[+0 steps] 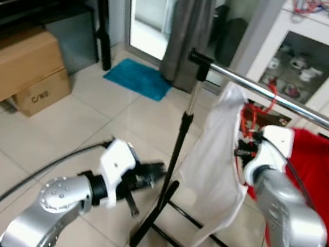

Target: Hang hanger

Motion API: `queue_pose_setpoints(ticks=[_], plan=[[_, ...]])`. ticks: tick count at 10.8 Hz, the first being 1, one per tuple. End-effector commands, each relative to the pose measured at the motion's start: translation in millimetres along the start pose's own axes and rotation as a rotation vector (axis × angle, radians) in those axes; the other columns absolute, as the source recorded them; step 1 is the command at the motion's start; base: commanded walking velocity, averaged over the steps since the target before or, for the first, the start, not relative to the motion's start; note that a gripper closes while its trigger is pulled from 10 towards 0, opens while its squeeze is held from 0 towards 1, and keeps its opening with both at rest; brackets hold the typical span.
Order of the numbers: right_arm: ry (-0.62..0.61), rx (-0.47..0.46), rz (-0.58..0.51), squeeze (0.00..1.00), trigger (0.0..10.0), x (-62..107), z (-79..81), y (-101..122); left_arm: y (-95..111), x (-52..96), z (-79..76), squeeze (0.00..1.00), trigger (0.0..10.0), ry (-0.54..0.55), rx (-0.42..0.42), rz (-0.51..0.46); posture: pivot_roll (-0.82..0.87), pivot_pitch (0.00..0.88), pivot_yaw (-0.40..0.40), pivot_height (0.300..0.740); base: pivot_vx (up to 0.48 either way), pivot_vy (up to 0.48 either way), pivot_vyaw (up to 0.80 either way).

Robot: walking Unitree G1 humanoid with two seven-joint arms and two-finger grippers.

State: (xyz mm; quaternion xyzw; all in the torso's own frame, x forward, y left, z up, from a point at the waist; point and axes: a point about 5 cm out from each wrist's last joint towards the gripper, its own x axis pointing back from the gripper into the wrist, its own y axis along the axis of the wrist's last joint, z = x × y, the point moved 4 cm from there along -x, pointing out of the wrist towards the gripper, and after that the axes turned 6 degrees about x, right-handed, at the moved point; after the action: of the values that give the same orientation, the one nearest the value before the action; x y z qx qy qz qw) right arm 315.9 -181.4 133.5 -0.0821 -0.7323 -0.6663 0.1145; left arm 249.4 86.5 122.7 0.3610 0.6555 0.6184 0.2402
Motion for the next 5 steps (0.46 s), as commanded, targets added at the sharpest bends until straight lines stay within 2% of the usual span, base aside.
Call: queue_pose_setpoints(ticks=[1, 2, 3, 4, 5], plan=[[0.039, 0.002, -0.096, 1.0, 10.0, 14.4, -2.9, 15, 1, 3.9, 8.7, 0.0, 10.0, 0.068, 0.02, -0.012, 0.1, 0.019, -0.01, 0.74, 0.0, 0.0, 0.0], [0.067, -0.014, -0.15, 1.0, 10.0, 31.6, -8.3, 16, -1, 4.3, 9.6, 0.0, 10.0, 0.099, 0.02, -0.01, 0.09, 0.02, 0.003, 0.74, 0.0, 0.0, 0.0], [0.103, -0.024, -0.191, 1.0, 10.0, 42.0, -8.5, 17, -5, 3.8, 12.8, 0.0, 10.0, 0.145, 0.011, 0.003, 0.09, 0.02, 0.012, 0.74, 0.0, 0.0, 0.0], [0.183, 0.004, -0.233, 1.0, 10.0, 55.7, -1.4, 15, -9, 4.8, 21.6, 0.0, 10.0, 0.233, 0.015, -0.002, 0.08, 0.019, 0.023, 0.74, 0.0, 0.0, 0.0], [0.17, 0.072, -0.205, 0.0, 10.0, 67.2, -0.4, 1, -7, 13.5, 43.0, 0.0, 10.0, 0.442, 0.053, -0.06, 0.07, 0.02, 0.025, 0.74, 0.0, 0.0, 0.0]])
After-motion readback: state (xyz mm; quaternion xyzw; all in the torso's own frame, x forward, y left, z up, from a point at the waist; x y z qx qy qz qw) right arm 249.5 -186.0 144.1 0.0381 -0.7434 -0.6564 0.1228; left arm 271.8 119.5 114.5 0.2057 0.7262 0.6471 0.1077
